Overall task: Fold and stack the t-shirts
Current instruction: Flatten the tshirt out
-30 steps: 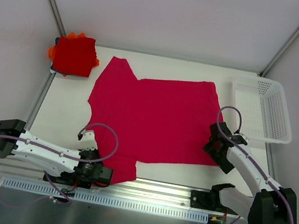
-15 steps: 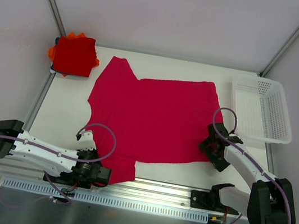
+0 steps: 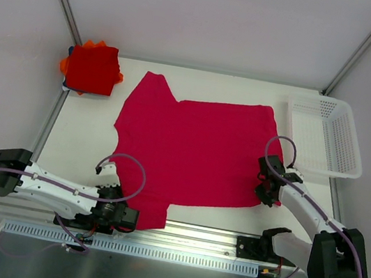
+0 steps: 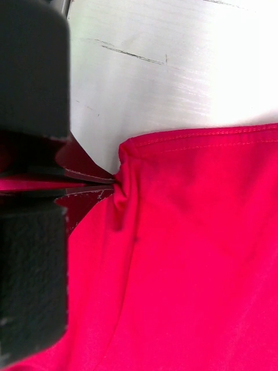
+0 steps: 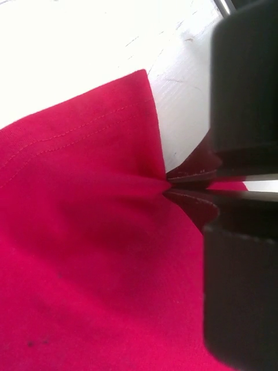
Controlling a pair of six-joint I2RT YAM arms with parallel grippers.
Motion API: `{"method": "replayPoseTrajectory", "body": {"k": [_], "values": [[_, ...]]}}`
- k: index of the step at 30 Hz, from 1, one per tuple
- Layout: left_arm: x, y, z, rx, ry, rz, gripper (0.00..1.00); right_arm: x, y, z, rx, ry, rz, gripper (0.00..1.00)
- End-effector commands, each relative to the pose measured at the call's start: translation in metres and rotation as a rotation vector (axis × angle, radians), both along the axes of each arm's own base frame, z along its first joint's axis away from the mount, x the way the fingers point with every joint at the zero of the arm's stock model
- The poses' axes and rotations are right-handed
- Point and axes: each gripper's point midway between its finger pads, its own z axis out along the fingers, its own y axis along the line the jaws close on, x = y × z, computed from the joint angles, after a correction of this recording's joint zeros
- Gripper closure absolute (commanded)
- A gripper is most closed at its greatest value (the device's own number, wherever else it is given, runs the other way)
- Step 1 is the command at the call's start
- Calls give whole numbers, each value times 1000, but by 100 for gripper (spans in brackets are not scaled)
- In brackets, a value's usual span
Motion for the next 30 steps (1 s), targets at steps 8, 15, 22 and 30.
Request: {"method": "replayPoseTrajectory", "body": {"k": [8, 15, 22, 30], "values": [[6, -2, 5, -53, -39, 88, 100, -12, -4, -5, -7, 0, -1, 96], [6, -10, 12, -55, -40, 64, 100, -16, -9, 1, -22, -17, 1, 99], [7, -27, 25, -43, -42, 16, 100, -21, -13, 4, -29, -38, 10, 100], [9, -49, 47, -58, -55, -39, 100, -17, -11, 13, -11, -89, 27, 99]]}}
